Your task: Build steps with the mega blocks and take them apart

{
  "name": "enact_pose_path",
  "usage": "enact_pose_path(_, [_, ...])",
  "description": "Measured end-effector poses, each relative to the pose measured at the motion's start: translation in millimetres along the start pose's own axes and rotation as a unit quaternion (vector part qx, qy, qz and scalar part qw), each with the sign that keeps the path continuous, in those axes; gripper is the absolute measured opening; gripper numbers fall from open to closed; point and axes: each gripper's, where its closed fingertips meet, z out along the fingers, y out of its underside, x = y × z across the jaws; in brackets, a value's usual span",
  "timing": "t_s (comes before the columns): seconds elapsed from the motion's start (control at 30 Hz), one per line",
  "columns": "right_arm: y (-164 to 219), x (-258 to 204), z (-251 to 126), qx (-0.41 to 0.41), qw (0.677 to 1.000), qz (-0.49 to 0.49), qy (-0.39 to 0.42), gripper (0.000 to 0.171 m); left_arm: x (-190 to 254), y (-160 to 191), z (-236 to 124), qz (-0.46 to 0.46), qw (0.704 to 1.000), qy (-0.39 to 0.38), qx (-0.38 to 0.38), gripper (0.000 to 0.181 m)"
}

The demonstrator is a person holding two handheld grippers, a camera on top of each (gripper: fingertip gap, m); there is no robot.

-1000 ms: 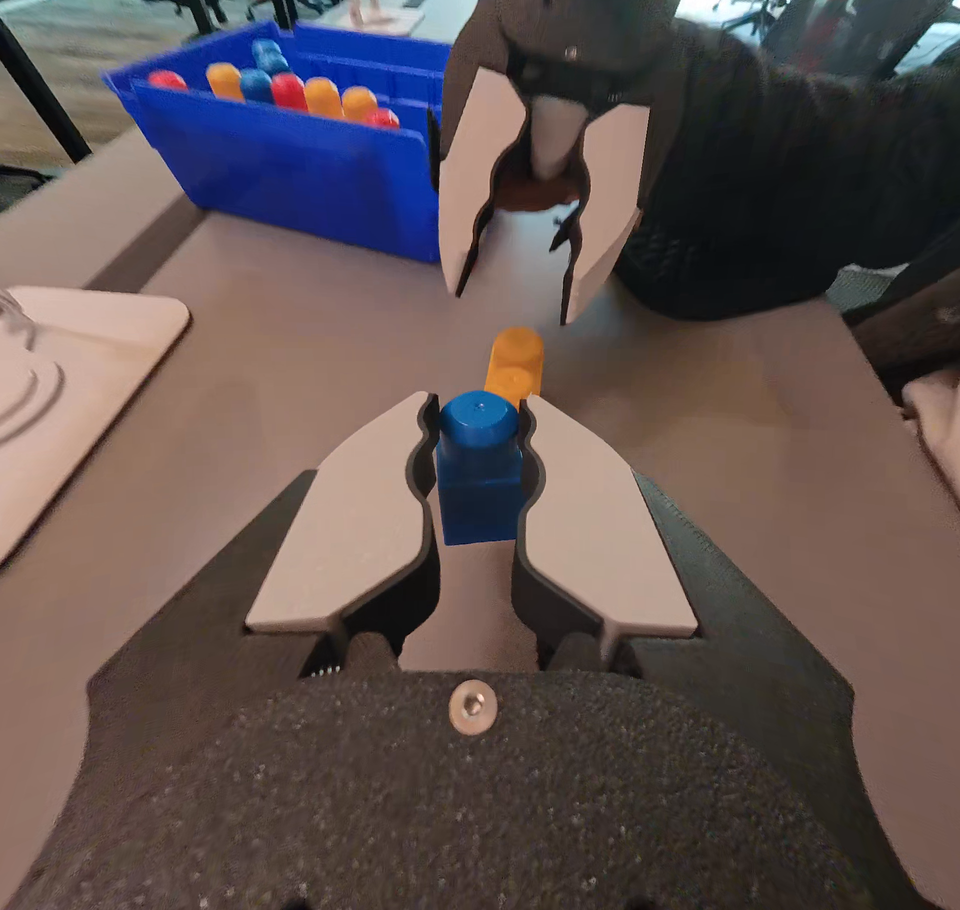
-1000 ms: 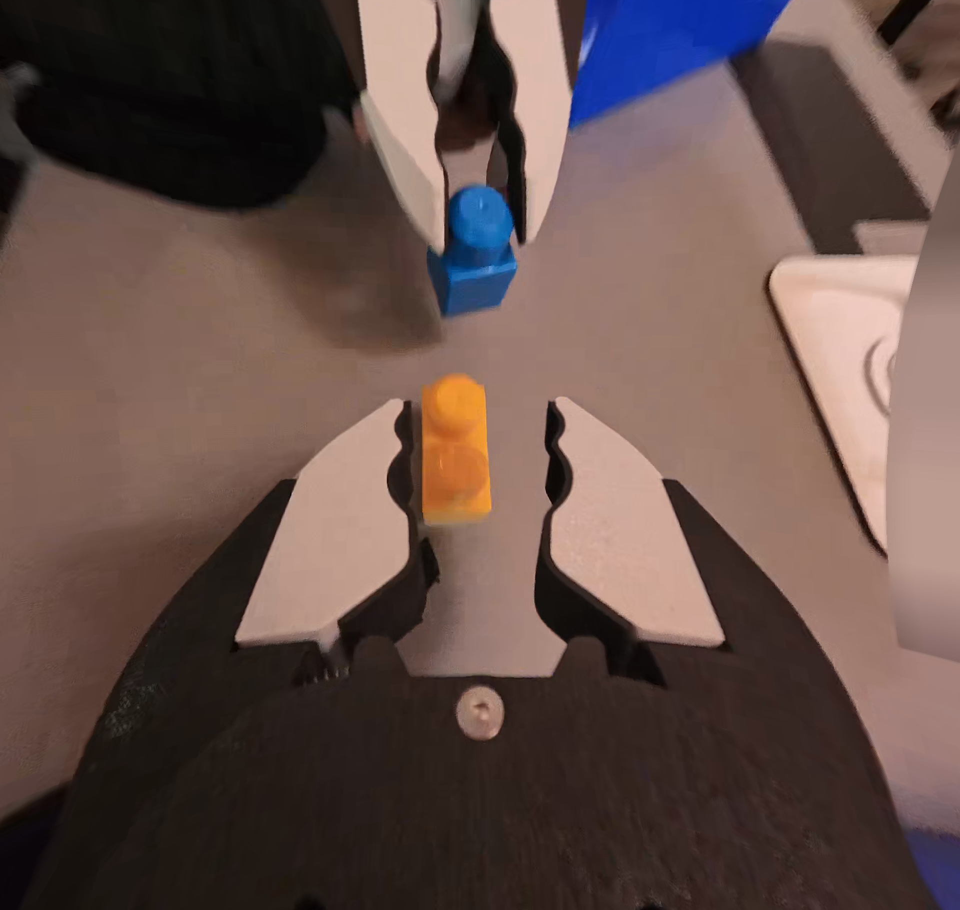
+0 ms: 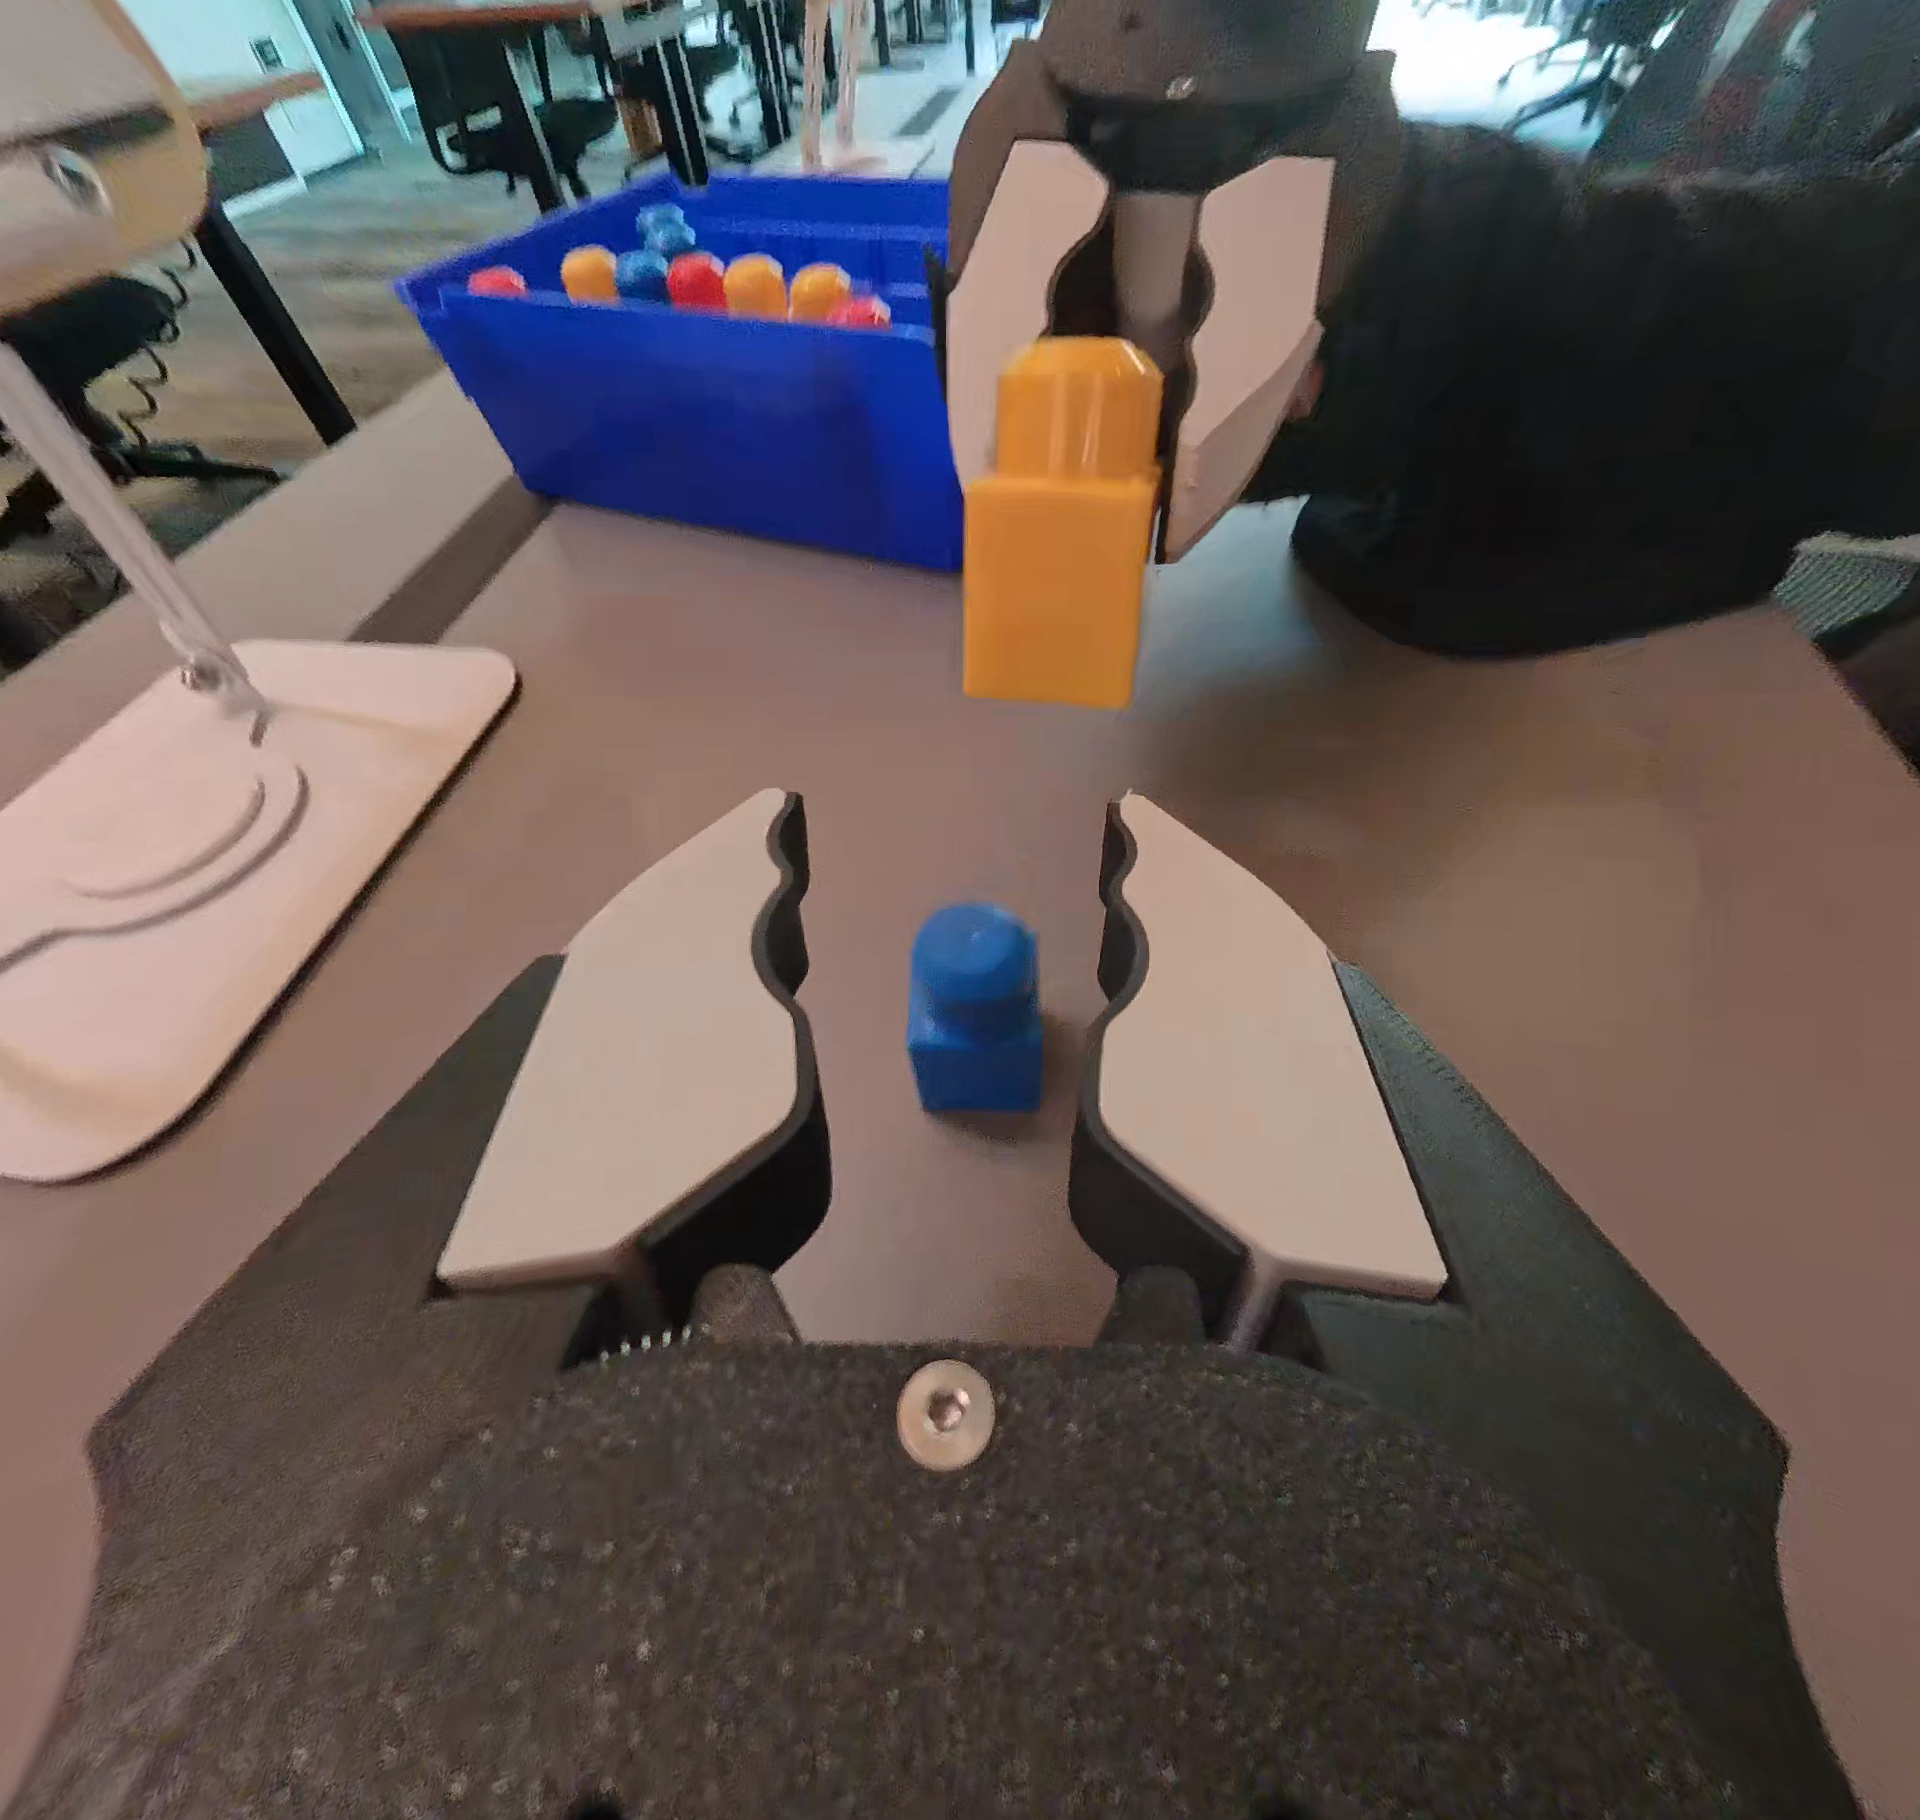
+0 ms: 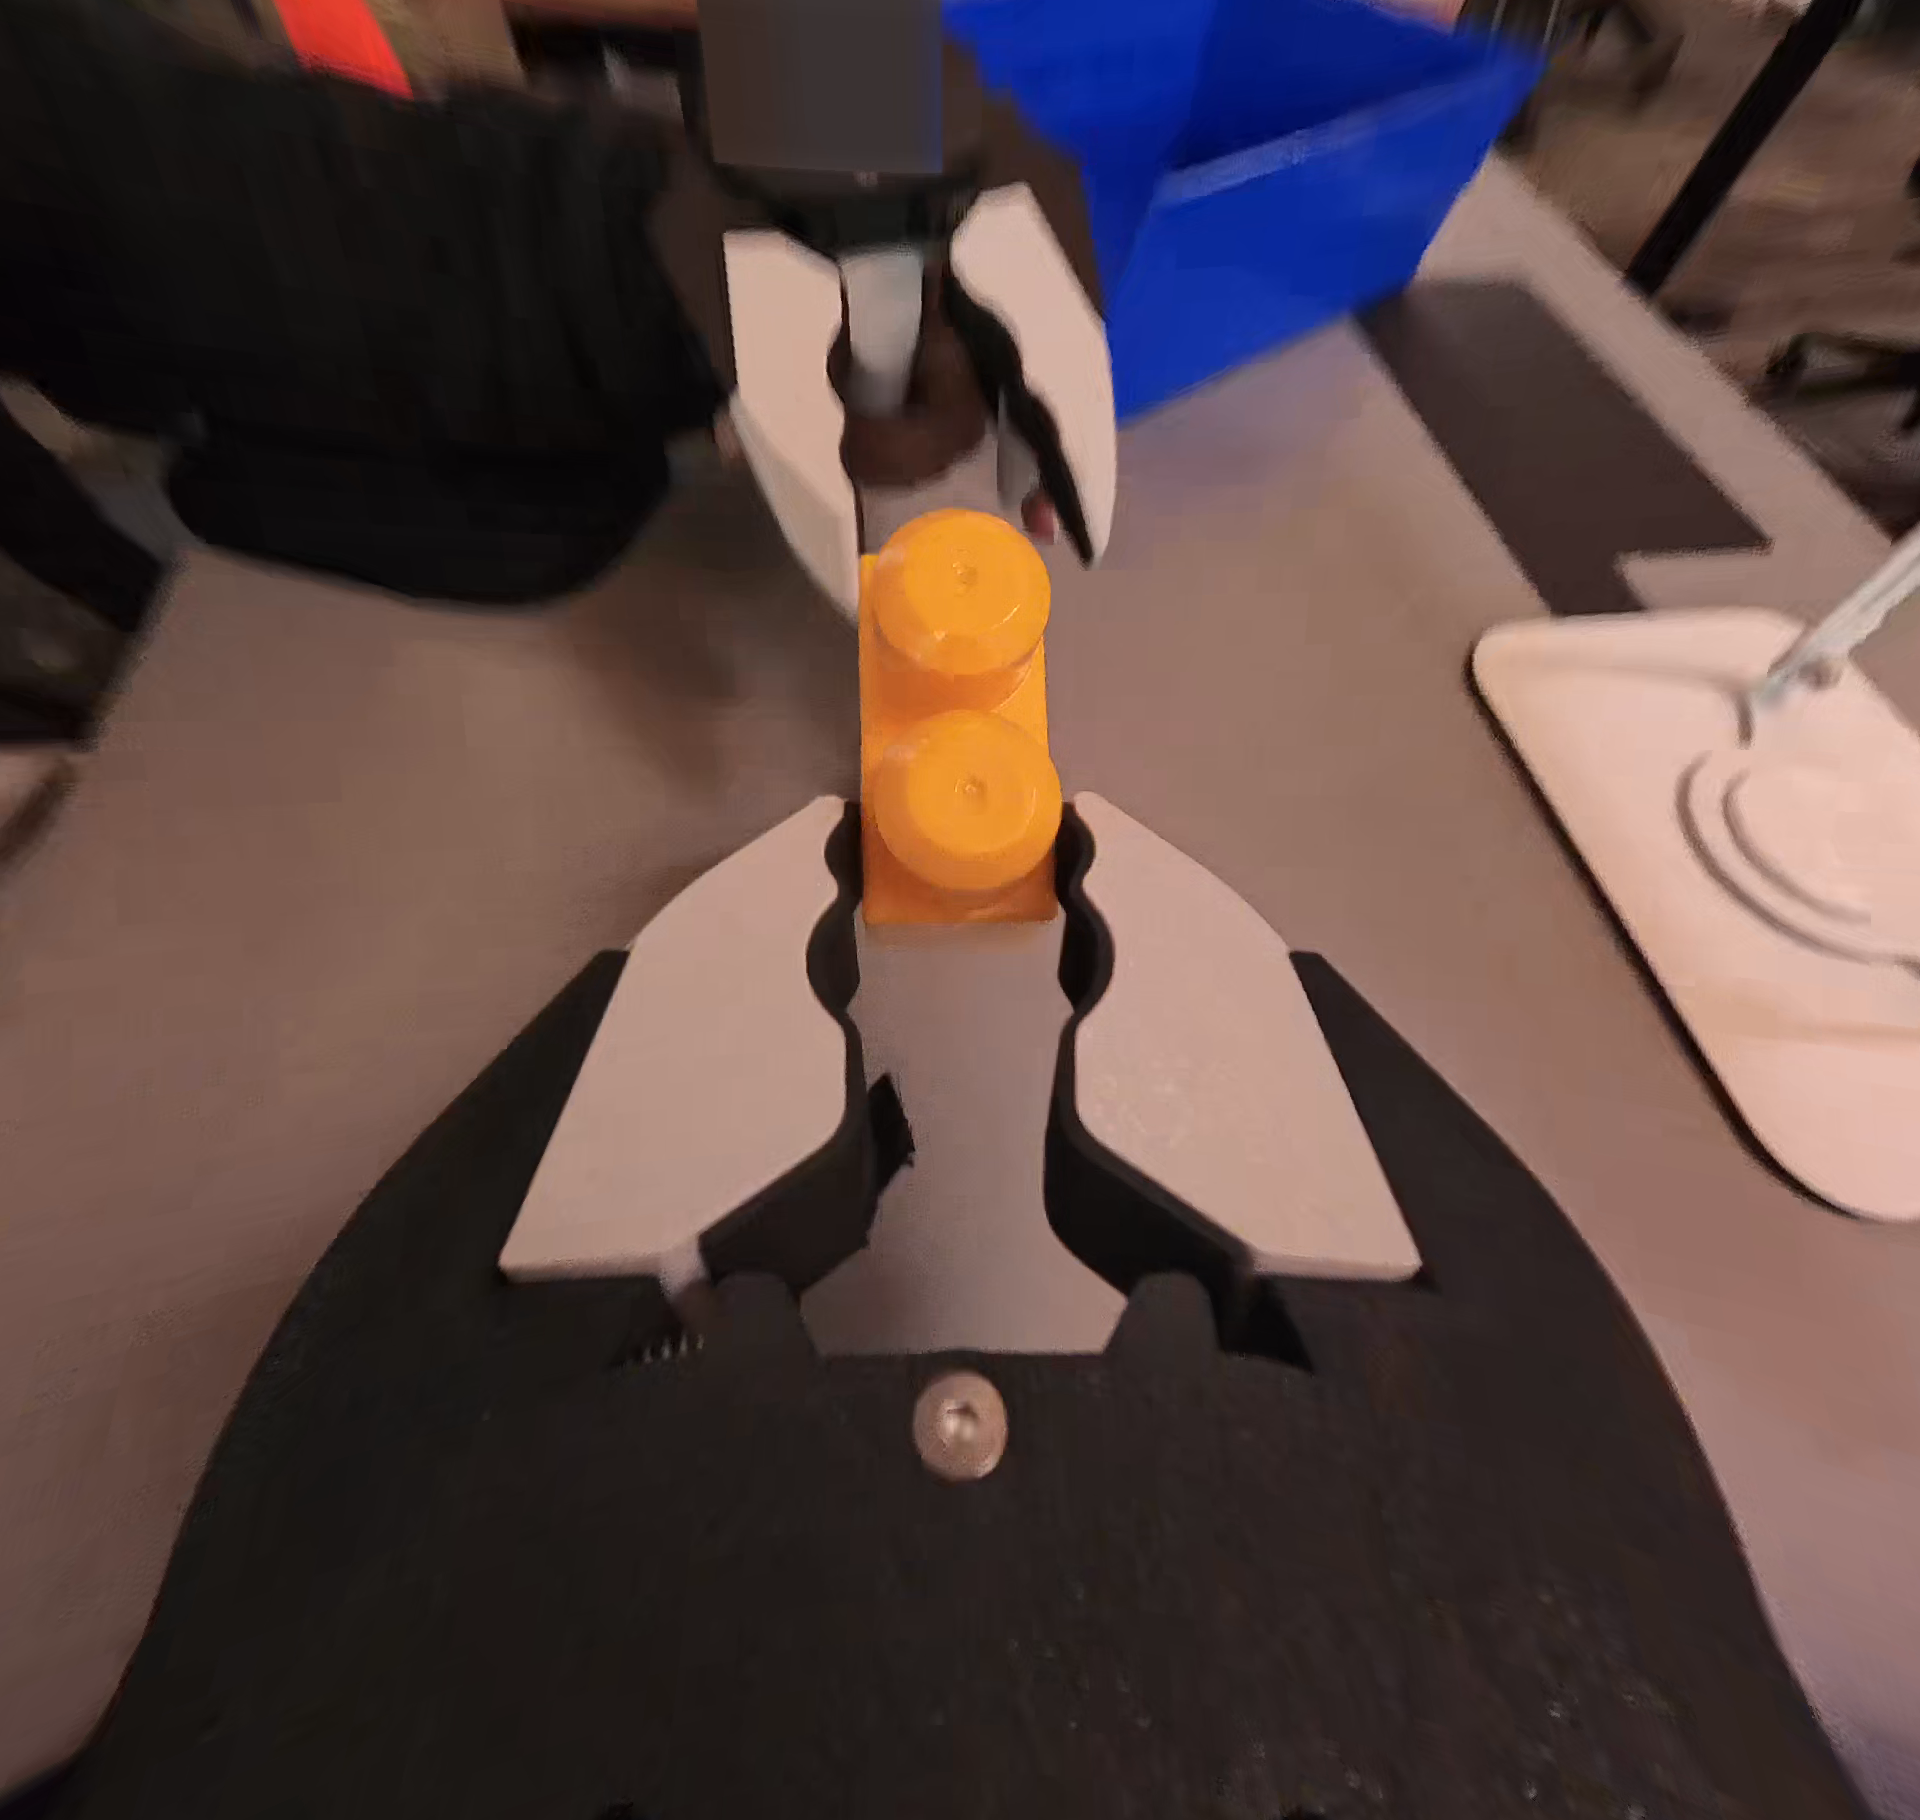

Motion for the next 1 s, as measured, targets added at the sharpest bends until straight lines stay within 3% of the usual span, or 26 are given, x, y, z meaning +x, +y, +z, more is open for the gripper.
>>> enact_pose_path(0.2, [-45.5, -19.4, -0.1, 0.12, 0.992, 0.015, -0.033, 0.035, 38.7, -45.8, 7.4, -0.014, 0.995, 0.043, 0.088, 0.057])
enact_pose_path(0.43, [-75.0, -34.0, 3.4, 0.225, 0.97, 0.056, -0.073, 0.035, 46.5, -83.8, -2.0, -0.048, 0.978, 0.051, 0.198, 0.047])
enact_pose_path(0.67, [-78.7, -33.9, 2.7, 0.241, 0.965, 0.065, -0.075, 0.035, 48.1, -92.2, -6.7, -0.075, 0.966, 0.065, 0.237, 0.038])
enact_pose_path(1.0, [-73.1, -33.2, 3.9, 0.216, 0.973, 0.054, -0.069, 0.036, 46.0, -84.4, -8.9, -0.075, 0.969, 0.079, 0.221, 0.038])
